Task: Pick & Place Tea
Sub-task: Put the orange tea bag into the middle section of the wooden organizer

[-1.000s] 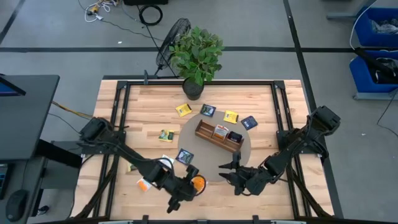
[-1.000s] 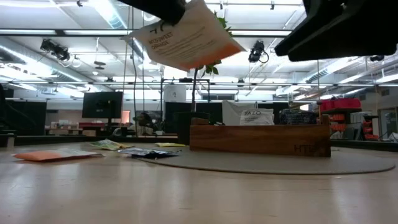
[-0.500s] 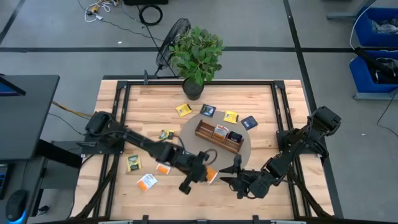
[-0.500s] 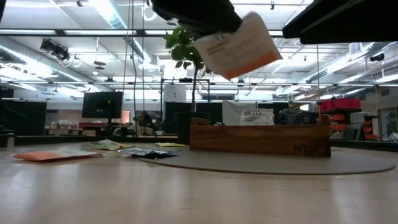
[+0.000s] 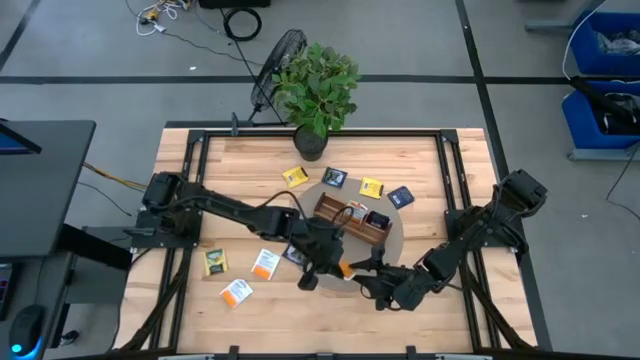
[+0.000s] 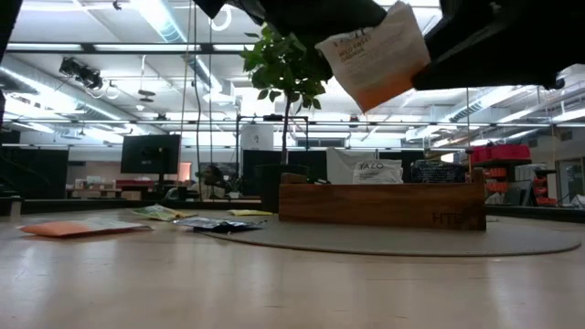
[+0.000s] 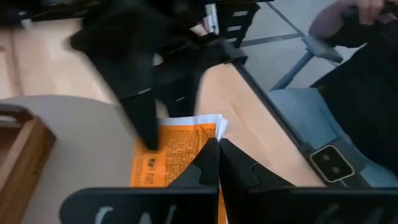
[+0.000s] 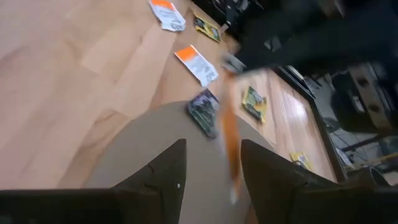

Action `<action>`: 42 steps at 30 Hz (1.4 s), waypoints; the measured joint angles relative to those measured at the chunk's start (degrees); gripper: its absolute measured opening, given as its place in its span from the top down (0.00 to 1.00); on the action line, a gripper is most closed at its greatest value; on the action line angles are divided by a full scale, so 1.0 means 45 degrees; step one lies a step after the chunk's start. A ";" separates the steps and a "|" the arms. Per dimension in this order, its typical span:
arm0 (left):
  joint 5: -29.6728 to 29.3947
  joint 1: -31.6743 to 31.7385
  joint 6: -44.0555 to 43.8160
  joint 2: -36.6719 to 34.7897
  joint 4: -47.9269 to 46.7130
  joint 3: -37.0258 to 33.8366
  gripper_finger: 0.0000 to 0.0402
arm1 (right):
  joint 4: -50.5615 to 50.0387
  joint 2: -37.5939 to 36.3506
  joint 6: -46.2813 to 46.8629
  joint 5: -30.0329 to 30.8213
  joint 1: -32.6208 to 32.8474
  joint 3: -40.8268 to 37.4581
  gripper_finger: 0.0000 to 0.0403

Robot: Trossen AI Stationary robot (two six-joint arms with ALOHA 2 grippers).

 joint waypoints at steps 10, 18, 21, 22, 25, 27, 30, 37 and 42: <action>-0.0045 0.0000 0.0000 0.0000 -0.0231 0.0000 0.99 | 0.0012 -0.0005 0.0731 -0.1084 -0.0567 0.0000 0.67; -0.0305 -0.0005 0.0201 0.0000 -0.0211 0.0000 0.99 | -0.0136 -0.0005 0.1270 -0.1271 -0.0543 0.0000 0.97; -0.0351 -0.0116 0.0847 0.0000 -0.0263 0.0000 0.95 | -0.0375 -0.0048 0.2072 -0.1339 -0.0543 0.0000 0.96; -0.0375 -0.0164 0.0985 0.0000 -0.0277 0.0000 0.93 | -0.0639 -0.0086 0.2335 -0.1346 -0.0543 0.0005 0.98; -0.0524 -0.0311 0.1113 -0.0161 -0.0499 0.0003 0.87 | -0.1454 -0.0169 0.3414 -0.1300 -0.0543 0.0005 0.98; -0.0735 -0.0328 0.1300 -0.0285 -0.0741 0.0034 0.83 | -0.1677 -0.0254 0.4192 -0.1202 -0.0543 0.0005 0.99; -0.1761 -0.0384 0.1303 -0.0490 -0.1651 0.0024 0.79 | -0.1722 -0.0257 0.5071 -0.1096 -0.0538 0.0005 0.99; -0.4273 -0.0710 0.1103 -0.0656 -0.3272 0.0015 0.77 | -0.1633 -0.0257 0.5790 -0.0908 -0.0531 0.0005 1.00; -0.4431 -0.0978 0.1123 -0.0695 -0.3362 0.0015 0.78 | -0.1786 -0.0283 0.6559 -0.1013 -0.0744 0.0005 1.00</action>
